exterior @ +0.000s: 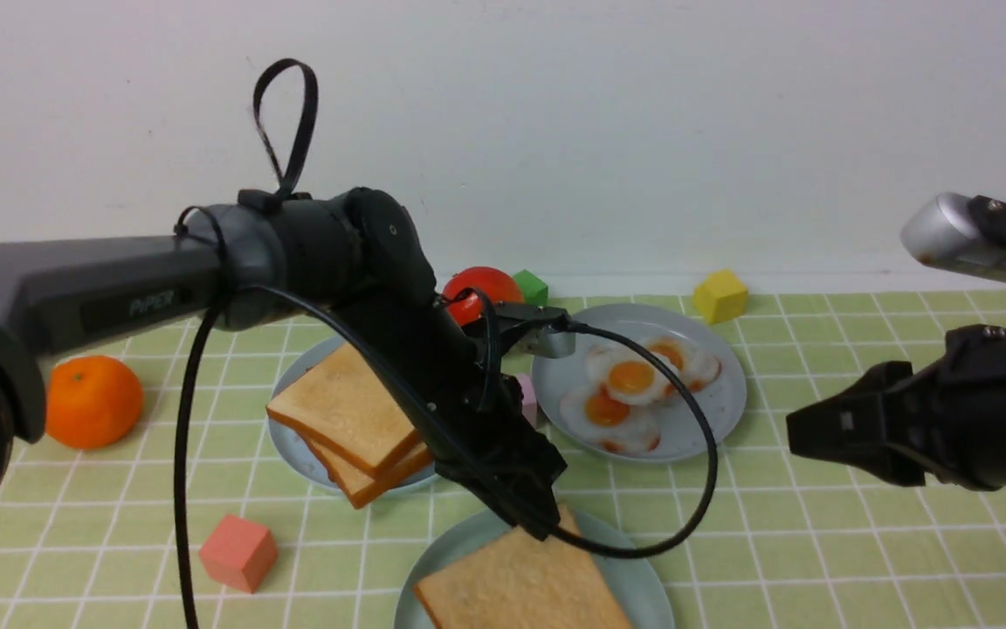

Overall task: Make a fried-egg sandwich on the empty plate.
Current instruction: Use the left arm to put a slice of bread into the empty plate in the middle, then use the right arm to grab a fried egg

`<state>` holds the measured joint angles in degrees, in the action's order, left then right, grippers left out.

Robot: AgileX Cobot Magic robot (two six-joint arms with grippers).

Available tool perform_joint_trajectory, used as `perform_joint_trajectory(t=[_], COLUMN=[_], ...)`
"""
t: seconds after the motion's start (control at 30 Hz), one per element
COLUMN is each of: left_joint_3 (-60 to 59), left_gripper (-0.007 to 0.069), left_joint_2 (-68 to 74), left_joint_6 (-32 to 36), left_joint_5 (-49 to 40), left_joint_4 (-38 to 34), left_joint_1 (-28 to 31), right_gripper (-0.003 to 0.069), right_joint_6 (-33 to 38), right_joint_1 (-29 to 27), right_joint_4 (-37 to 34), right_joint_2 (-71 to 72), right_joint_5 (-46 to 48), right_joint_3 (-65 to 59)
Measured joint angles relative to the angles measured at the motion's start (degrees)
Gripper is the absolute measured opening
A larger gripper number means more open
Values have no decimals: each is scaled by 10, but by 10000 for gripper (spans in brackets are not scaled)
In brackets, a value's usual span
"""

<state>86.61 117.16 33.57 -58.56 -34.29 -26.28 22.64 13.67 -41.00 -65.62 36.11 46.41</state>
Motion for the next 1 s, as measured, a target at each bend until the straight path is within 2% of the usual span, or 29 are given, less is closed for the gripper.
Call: perform_joint_trajectory(t=[0.07,0.13,0.2,0.27,0.33,0.4,0.43,0.5,0.57,0.6,0.67,0.7,0.73,0.77,0.83,1.0], left_joint_3=[12,29,44,78,93,96,93,88,66,61,24,21,-10,-27,-54,-105], left_gripper=[414,498,542,596,594,566,525,487,367,332,186,174,72,22,-13,-13], left_joint_2=[-13,-30,-43,-78,-106,-137,-167,-187,-236,-243,-288,-288,-315,-324,-338,-344], left_joint_6=[-29,-54,-72,-100,-107,-106,-103,-98,-93,-93,-96,-96,-104,-110,-120,-166], left_joint_5=[0,-6,-14,-57,-83,-103,-108,-109,-115,-116,-123,-123,-114,-104,-64,17], left_joint_4=[31,55,69,82,77,54,34,24,21,23,36,37,50,55,65,82], left_joint_1=[7,16,23,38,41,39,30,21,-7,-11,-35,-36,-41,-41,-41,-41], right_gripper=[241,241,241,241,241,246,253,261,288,294,330,330,354,362,372,379], right_joint_6=[0,0,0,0,0,0,0,0,0,0,0,0,0,0,3,50], right_joint_1=[0,0,0,0,0,0,0,-2,-14,-17,-39,-40,-55,-60,-69,-73], right_joint_4=[0,-3,-9,-50,-82,-123,-149,-164,-196,-201,-233,-233,-255,-264,-284,-341], right_joint_2=[0,-1,-2,-14,-30,-60,-86,-107,-161,-170,-230,-230,-276,-294,-333,-412], right_joint_5=[-15,-38,-52,-95,-127,-155,-162,-164,-151,-148,-136,-135,-125,-118,-103,-64], right_joint_3=[0,0,0,0,0,2,9,17,46,51,86,89,110,118,134,169])
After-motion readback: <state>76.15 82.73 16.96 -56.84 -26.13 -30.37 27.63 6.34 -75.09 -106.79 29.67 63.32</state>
